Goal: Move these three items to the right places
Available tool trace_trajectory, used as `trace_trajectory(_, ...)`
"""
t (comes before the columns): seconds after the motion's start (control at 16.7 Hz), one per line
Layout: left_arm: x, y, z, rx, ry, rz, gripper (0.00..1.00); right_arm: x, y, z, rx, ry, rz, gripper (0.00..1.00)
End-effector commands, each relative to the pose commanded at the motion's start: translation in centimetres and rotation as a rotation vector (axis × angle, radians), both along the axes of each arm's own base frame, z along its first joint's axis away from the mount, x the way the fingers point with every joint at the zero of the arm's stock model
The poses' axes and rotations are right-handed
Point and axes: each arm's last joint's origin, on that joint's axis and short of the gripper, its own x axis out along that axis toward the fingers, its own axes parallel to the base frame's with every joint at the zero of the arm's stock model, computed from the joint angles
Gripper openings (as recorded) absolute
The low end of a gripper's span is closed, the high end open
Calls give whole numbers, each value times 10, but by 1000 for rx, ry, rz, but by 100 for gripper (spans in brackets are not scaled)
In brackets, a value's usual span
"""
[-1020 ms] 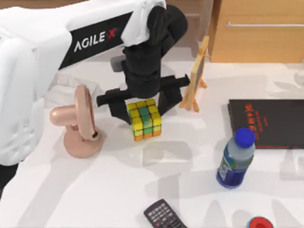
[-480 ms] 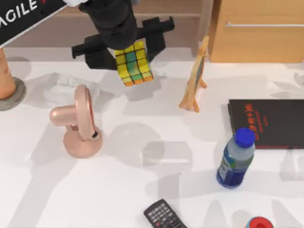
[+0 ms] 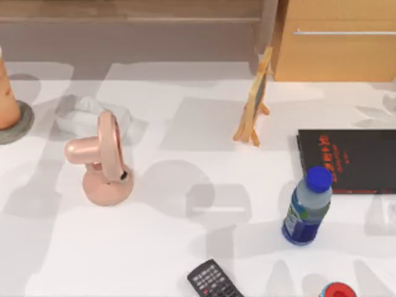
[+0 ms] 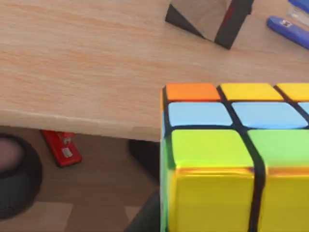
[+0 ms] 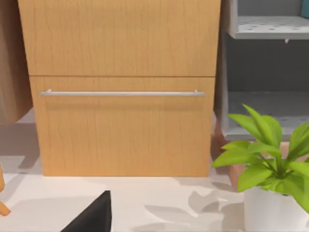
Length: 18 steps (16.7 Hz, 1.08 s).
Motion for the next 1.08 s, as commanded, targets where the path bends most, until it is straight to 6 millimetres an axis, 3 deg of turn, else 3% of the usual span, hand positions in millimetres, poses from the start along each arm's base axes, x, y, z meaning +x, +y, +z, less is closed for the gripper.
trace_trajectory(0.18,-9,42,11,92,-241,75,0,0,0,0,0,0,0,100)
trace_trajectory(0.48,-6,84,-21,235,-340,162,0,0,0,0,0,0,0,100)
trace_trajectory(0.9,-5,87,-26,253,-342,168,0,0,0,0,0,0,0,100)
trace_trajectory(1.08,-2,83,-4,232,-437,206,0,0,0,0,0,0,0,100)
